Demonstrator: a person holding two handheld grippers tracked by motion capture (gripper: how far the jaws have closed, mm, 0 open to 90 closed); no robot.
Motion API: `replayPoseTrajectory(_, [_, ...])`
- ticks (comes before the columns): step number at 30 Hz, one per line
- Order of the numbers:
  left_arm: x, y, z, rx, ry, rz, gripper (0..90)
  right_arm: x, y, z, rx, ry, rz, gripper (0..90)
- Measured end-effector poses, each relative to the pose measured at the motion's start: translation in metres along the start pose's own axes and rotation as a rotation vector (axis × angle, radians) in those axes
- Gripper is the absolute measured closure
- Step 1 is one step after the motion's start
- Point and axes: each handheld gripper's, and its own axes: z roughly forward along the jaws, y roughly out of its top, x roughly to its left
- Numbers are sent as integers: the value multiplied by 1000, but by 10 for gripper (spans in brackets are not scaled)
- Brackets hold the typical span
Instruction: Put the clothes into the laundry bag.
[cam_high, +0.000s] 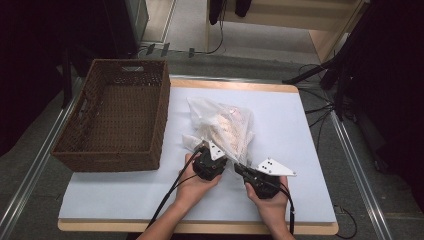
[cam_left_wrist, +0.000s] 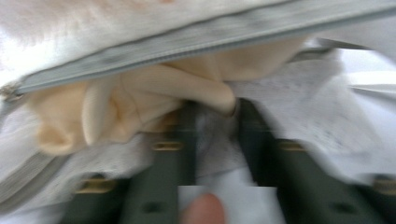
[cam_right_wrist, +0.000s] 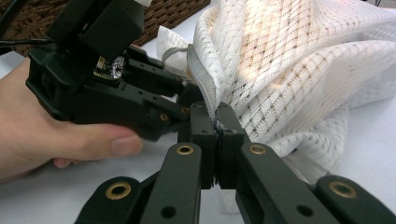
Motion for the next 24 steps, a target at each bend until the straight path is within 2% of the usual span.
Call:
replayPoseTrajectory(1, [0,0,0,0,0,0,888,0,0,0,0,0,0,891])
replayPoseTrajectory(3, [-1,0,0,3,6,12,897,0,0,0,2,1,0,891])
replayPoseTrajectory(4, [1,1,-3,20,-26,-11,900,-1,0,0,2,-1,7,892])
replayPoseTrajectory(5, [1,1,-3,20,-26,-11,900,-1,0,0,1,-1,8,891])
replayPoseTrajectory(6, [1,-1,-8,16,-87,-34,900,-2,0,-1,0,-3,8,892])
replayPoseTrajectory(7, [-2,-2,-12,6,-123,-15,900,-2,0,-1,0,-4,6,892])
replayPoseTrajectory(8, [-7,-2,-15,4,-146,3,900,-3,1,-1,0,-3,7,892])
replayPoseTrajectory(9, [-7,-2,-15,4,-146,3,900,-3,1,-1,0,-3,7,892])
replayPoseTrajectory(10, [-14,-1,-19,-6,-175,20,900,-3,1,-1,-1,-3,10,892])
replayPoseTrajectory(11, [-20,-1,-23,-16,-223,34,900,-3,3,-1,-6,-5,9,892])
replayPoseTrajectory(12, [-30,-2,-27,-41,-242,42,900,-3,3,-1,-7,-5,7,891])
replayPoseTrajectory(13, [-32,-4,-28,-61,-207,35,900,-3,3,-1,-8,-5,4,891])
replayPoseTrajectory(14, [-32,-4,-28,-61,-207,35,900,-3,3,-1,-8,-5,4,891])
replayPoseTrajectory(15, [-30,-6,-27,-65,-179,16,900,-3,3,-2,-8,-5,7,892])
replayPoseTrajectory(16, [-23,-9,-25,-67,-159,-11,900,-3,3,-2,-8,-6,8,891])
replayPoseTrajectory(17, [-11,-13,-23,-75,-101,-68,893,-3,2,-2,-8,-5,6,891])
replayPoseTrajectory(18, [-3,-13,-22,-79,-87,-96,891,-3,2,-3,-8,-7,5,892])
replayPoseTrajectory(19, [-3,-13,-22,-79,-87,-96,879,-3,2,-3,-8,-7,5,892])
replayPoseTrajectory(20, [6,-13,-23,-95,-7,-99,846,-3,2,-3,-6,-7,7,891])
replayPoseTrajectory(21, [6,-13,-23,-95,-7,-99,795,-3,2,-3,-6,-7,7,891])
replayPoseTrajectory(22, [11,-13,-23,-96,27,-95,715,-5,2,-4,-9,-9,4,891])
replayPoseTrajectory(23, [16,-14,-24,-89,38,-121,661,-5,2,-4,-10,-8,7,891])
replayPoseTrajectory(24, [16,-14,-24,-89,38,-121,610,-5,2,-4,-10,-8,7,891])
